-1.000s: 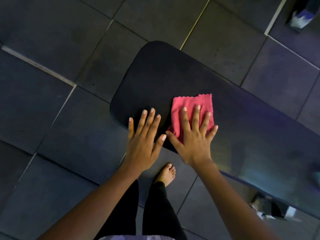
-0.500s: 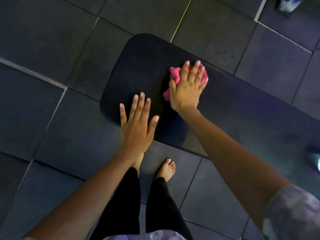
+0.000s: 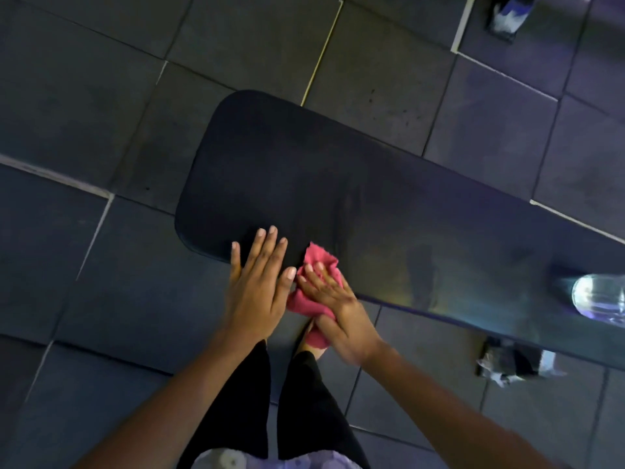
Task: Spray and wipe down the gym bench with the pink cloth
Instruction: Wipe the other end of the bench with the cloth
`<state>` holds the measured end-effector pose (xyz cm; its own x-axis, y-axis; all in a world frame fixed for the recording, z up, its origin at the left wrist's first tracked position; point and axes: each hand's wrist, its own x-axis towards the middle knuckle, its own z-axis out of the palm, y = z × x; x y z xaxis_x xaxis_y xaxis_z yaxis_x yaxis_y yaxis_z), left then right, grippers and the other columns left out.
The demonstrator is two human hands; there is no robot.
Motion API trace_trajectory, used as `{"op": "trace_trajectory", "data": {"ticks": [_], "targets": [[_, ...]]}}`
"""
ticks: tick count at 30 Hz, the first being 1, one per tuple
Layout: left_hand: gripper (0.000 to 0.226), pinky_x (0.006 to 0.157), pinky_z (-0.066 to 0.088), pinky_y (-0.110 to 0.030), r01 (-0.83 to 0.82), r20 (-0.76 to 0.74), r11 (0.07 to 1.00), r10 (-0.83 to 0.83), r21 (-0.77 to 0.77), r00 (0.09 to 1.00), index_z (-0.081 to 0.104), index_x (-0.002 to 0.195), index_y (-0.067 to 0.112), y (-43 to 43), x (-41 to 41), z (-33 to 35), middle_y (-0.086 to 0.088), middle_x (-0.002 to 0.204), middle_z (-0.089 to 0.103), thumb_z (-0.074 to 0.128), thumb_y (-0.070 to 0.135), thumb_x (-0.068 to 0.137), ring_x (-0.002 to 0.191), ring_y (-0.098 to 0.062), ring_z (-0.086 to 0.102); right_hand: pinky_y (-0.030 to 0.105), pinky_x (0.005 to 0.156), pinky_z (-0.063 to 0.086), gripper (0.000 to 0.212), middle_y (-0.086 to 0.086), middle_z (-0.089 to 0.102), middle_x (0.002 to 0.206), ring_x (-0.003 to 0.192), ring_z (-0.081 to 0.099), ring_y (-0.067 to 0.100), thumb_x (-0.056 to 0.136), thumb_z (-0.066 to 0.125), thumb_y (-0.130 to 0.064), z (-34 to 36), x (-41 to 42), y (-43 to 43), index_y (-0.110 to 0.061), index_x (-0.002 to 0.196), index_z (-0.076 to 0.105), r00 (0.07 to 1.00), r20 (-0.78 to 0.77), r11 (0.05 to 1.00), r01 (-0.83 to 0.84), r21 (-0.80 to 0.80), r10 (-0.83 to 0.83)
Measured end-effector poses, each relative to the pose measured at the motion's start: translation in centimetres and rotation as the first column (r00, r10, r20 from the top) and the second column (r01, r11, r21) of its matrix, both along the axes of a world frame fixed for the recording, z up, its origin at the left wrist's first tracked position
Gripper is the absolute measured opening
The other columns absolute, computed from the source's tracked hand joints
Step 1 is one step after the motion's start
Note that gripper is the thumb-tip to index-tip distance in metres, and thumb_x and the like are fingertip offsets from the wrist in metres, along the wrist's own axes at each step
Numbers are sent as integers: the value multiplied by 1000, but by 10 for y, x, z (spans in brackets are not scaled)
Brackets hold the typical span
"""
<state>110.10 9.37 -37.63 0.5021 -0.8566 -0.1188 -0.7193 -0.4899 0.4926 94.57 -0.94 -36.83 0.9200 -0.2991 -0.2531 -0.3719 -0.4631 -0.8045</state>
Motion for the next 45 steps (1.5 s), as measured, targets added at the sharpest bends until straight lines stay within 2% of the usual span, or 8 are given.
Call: {"op": "trace_trajectory", "data": {"ticks": [4, 7, 11, 17, 25, 31, 36, 45], "targets": [[58, 119, 7, -52, 81, -4, 997, -81, -18, 997, 43, 142, 6, -3, -11, -3, -9, 153, 34, 18, 41, 103, 146, -21, 22, 16, 60, 43, 24, -14, 62, 62, 60, 53, -3, 77, 47, -23, 34, -7, 14, -27, 67, 69, 762, -120, 640, 609, 469, -637], [58, 119, 7, -53, 90, -18, 995, -91, -43, 996, 44, 141, 6, -14, -20, -7, -10, 152, 35, 17, 41, 103, 145, -21, 24, 21, 60, 42, 19, -11, 58, 70, 66, 51, 5, 78, 50, -19, 44, -10, -10, -12, 69, 65, 493, -57, 427, 800, 421, -868], [59, 119, 7, -53, 58, -66, 994, -64, -92, 996, 43, 141, 5, -38, -36, -3, -10, 152, 36, 17, 41, 103, 146, -20, 22, 35, 123, 18, 54, -4, 40, 149, 146, 24, 10, 89, 42, -13, 36, -12, -65, -11, 144, 45, 551, 67, 554, 822, 127, -832], [50, 121, 7, -49, 17, -103, 975, -41, -222, 994, 45, 140, 4, -73, -48, 3, -10, 151, 39, 25, 30, 103, 145, -20, 25, 50, 121, -6, 78, 12, 21, 161, 151, 4, 30, 84, 18, -47, -10, 10, -96, -9, 151, 30, 886, -135, 856, 376, -355, -444], [48, 120, 15, -43, 85, -106, 975, -108, -205, 989, 45, 139, 4, -72, -50, 3, -8, 148, 42, 27, 30, 103, 143, -18, 30, 51, 122, 2, 67, 8, 24, 160, 152, 5, 24, 90, 25, -39, -15, -38, -34, -13, 152, 30, 993, -115, 940, -18, -340, -23], [35, 79, 50, -26, -67, -319, 966, -18, -252, 948, 58, 124, 10, -66, -59, 19, -2, 104, 66, 44, 30, 98, 95, -15, 61, 39, 122, 20, 52, 7, 46, 149, 145, 30, 17, 86, 41, -18, 43, -63, -39, -26, 138, 48, 843, 42, 843, 531, 92, -536], [34, 63, 54, -22, -60, -467, 952, -93, -301, 880, 68, 105, 9, -82, -78, 53, 5, 83, 69, 46, 34, 96, 75, -5, 67, 39, 124, 10, 58, 5, 41, 152, 146, 23, 12, 85, 34, -31, 94, -67, -85, -26, 141, 49, 588, 50, 584, 808, -78, -807], [39, 69, 55, -19, 23, -458, 989, -87, -143, 885, 62, 122, 14, -131, -70, 28, -1, 110, 65, 66, 3, 85, 96, -8, 62, 69, 112, 9, 60, 2, 5, 165, 150, -1, 37, 95, 43, -58, 47, -67, -133, -38, 150, 29, 740, -295, 773, 455, -442, -605]]}}
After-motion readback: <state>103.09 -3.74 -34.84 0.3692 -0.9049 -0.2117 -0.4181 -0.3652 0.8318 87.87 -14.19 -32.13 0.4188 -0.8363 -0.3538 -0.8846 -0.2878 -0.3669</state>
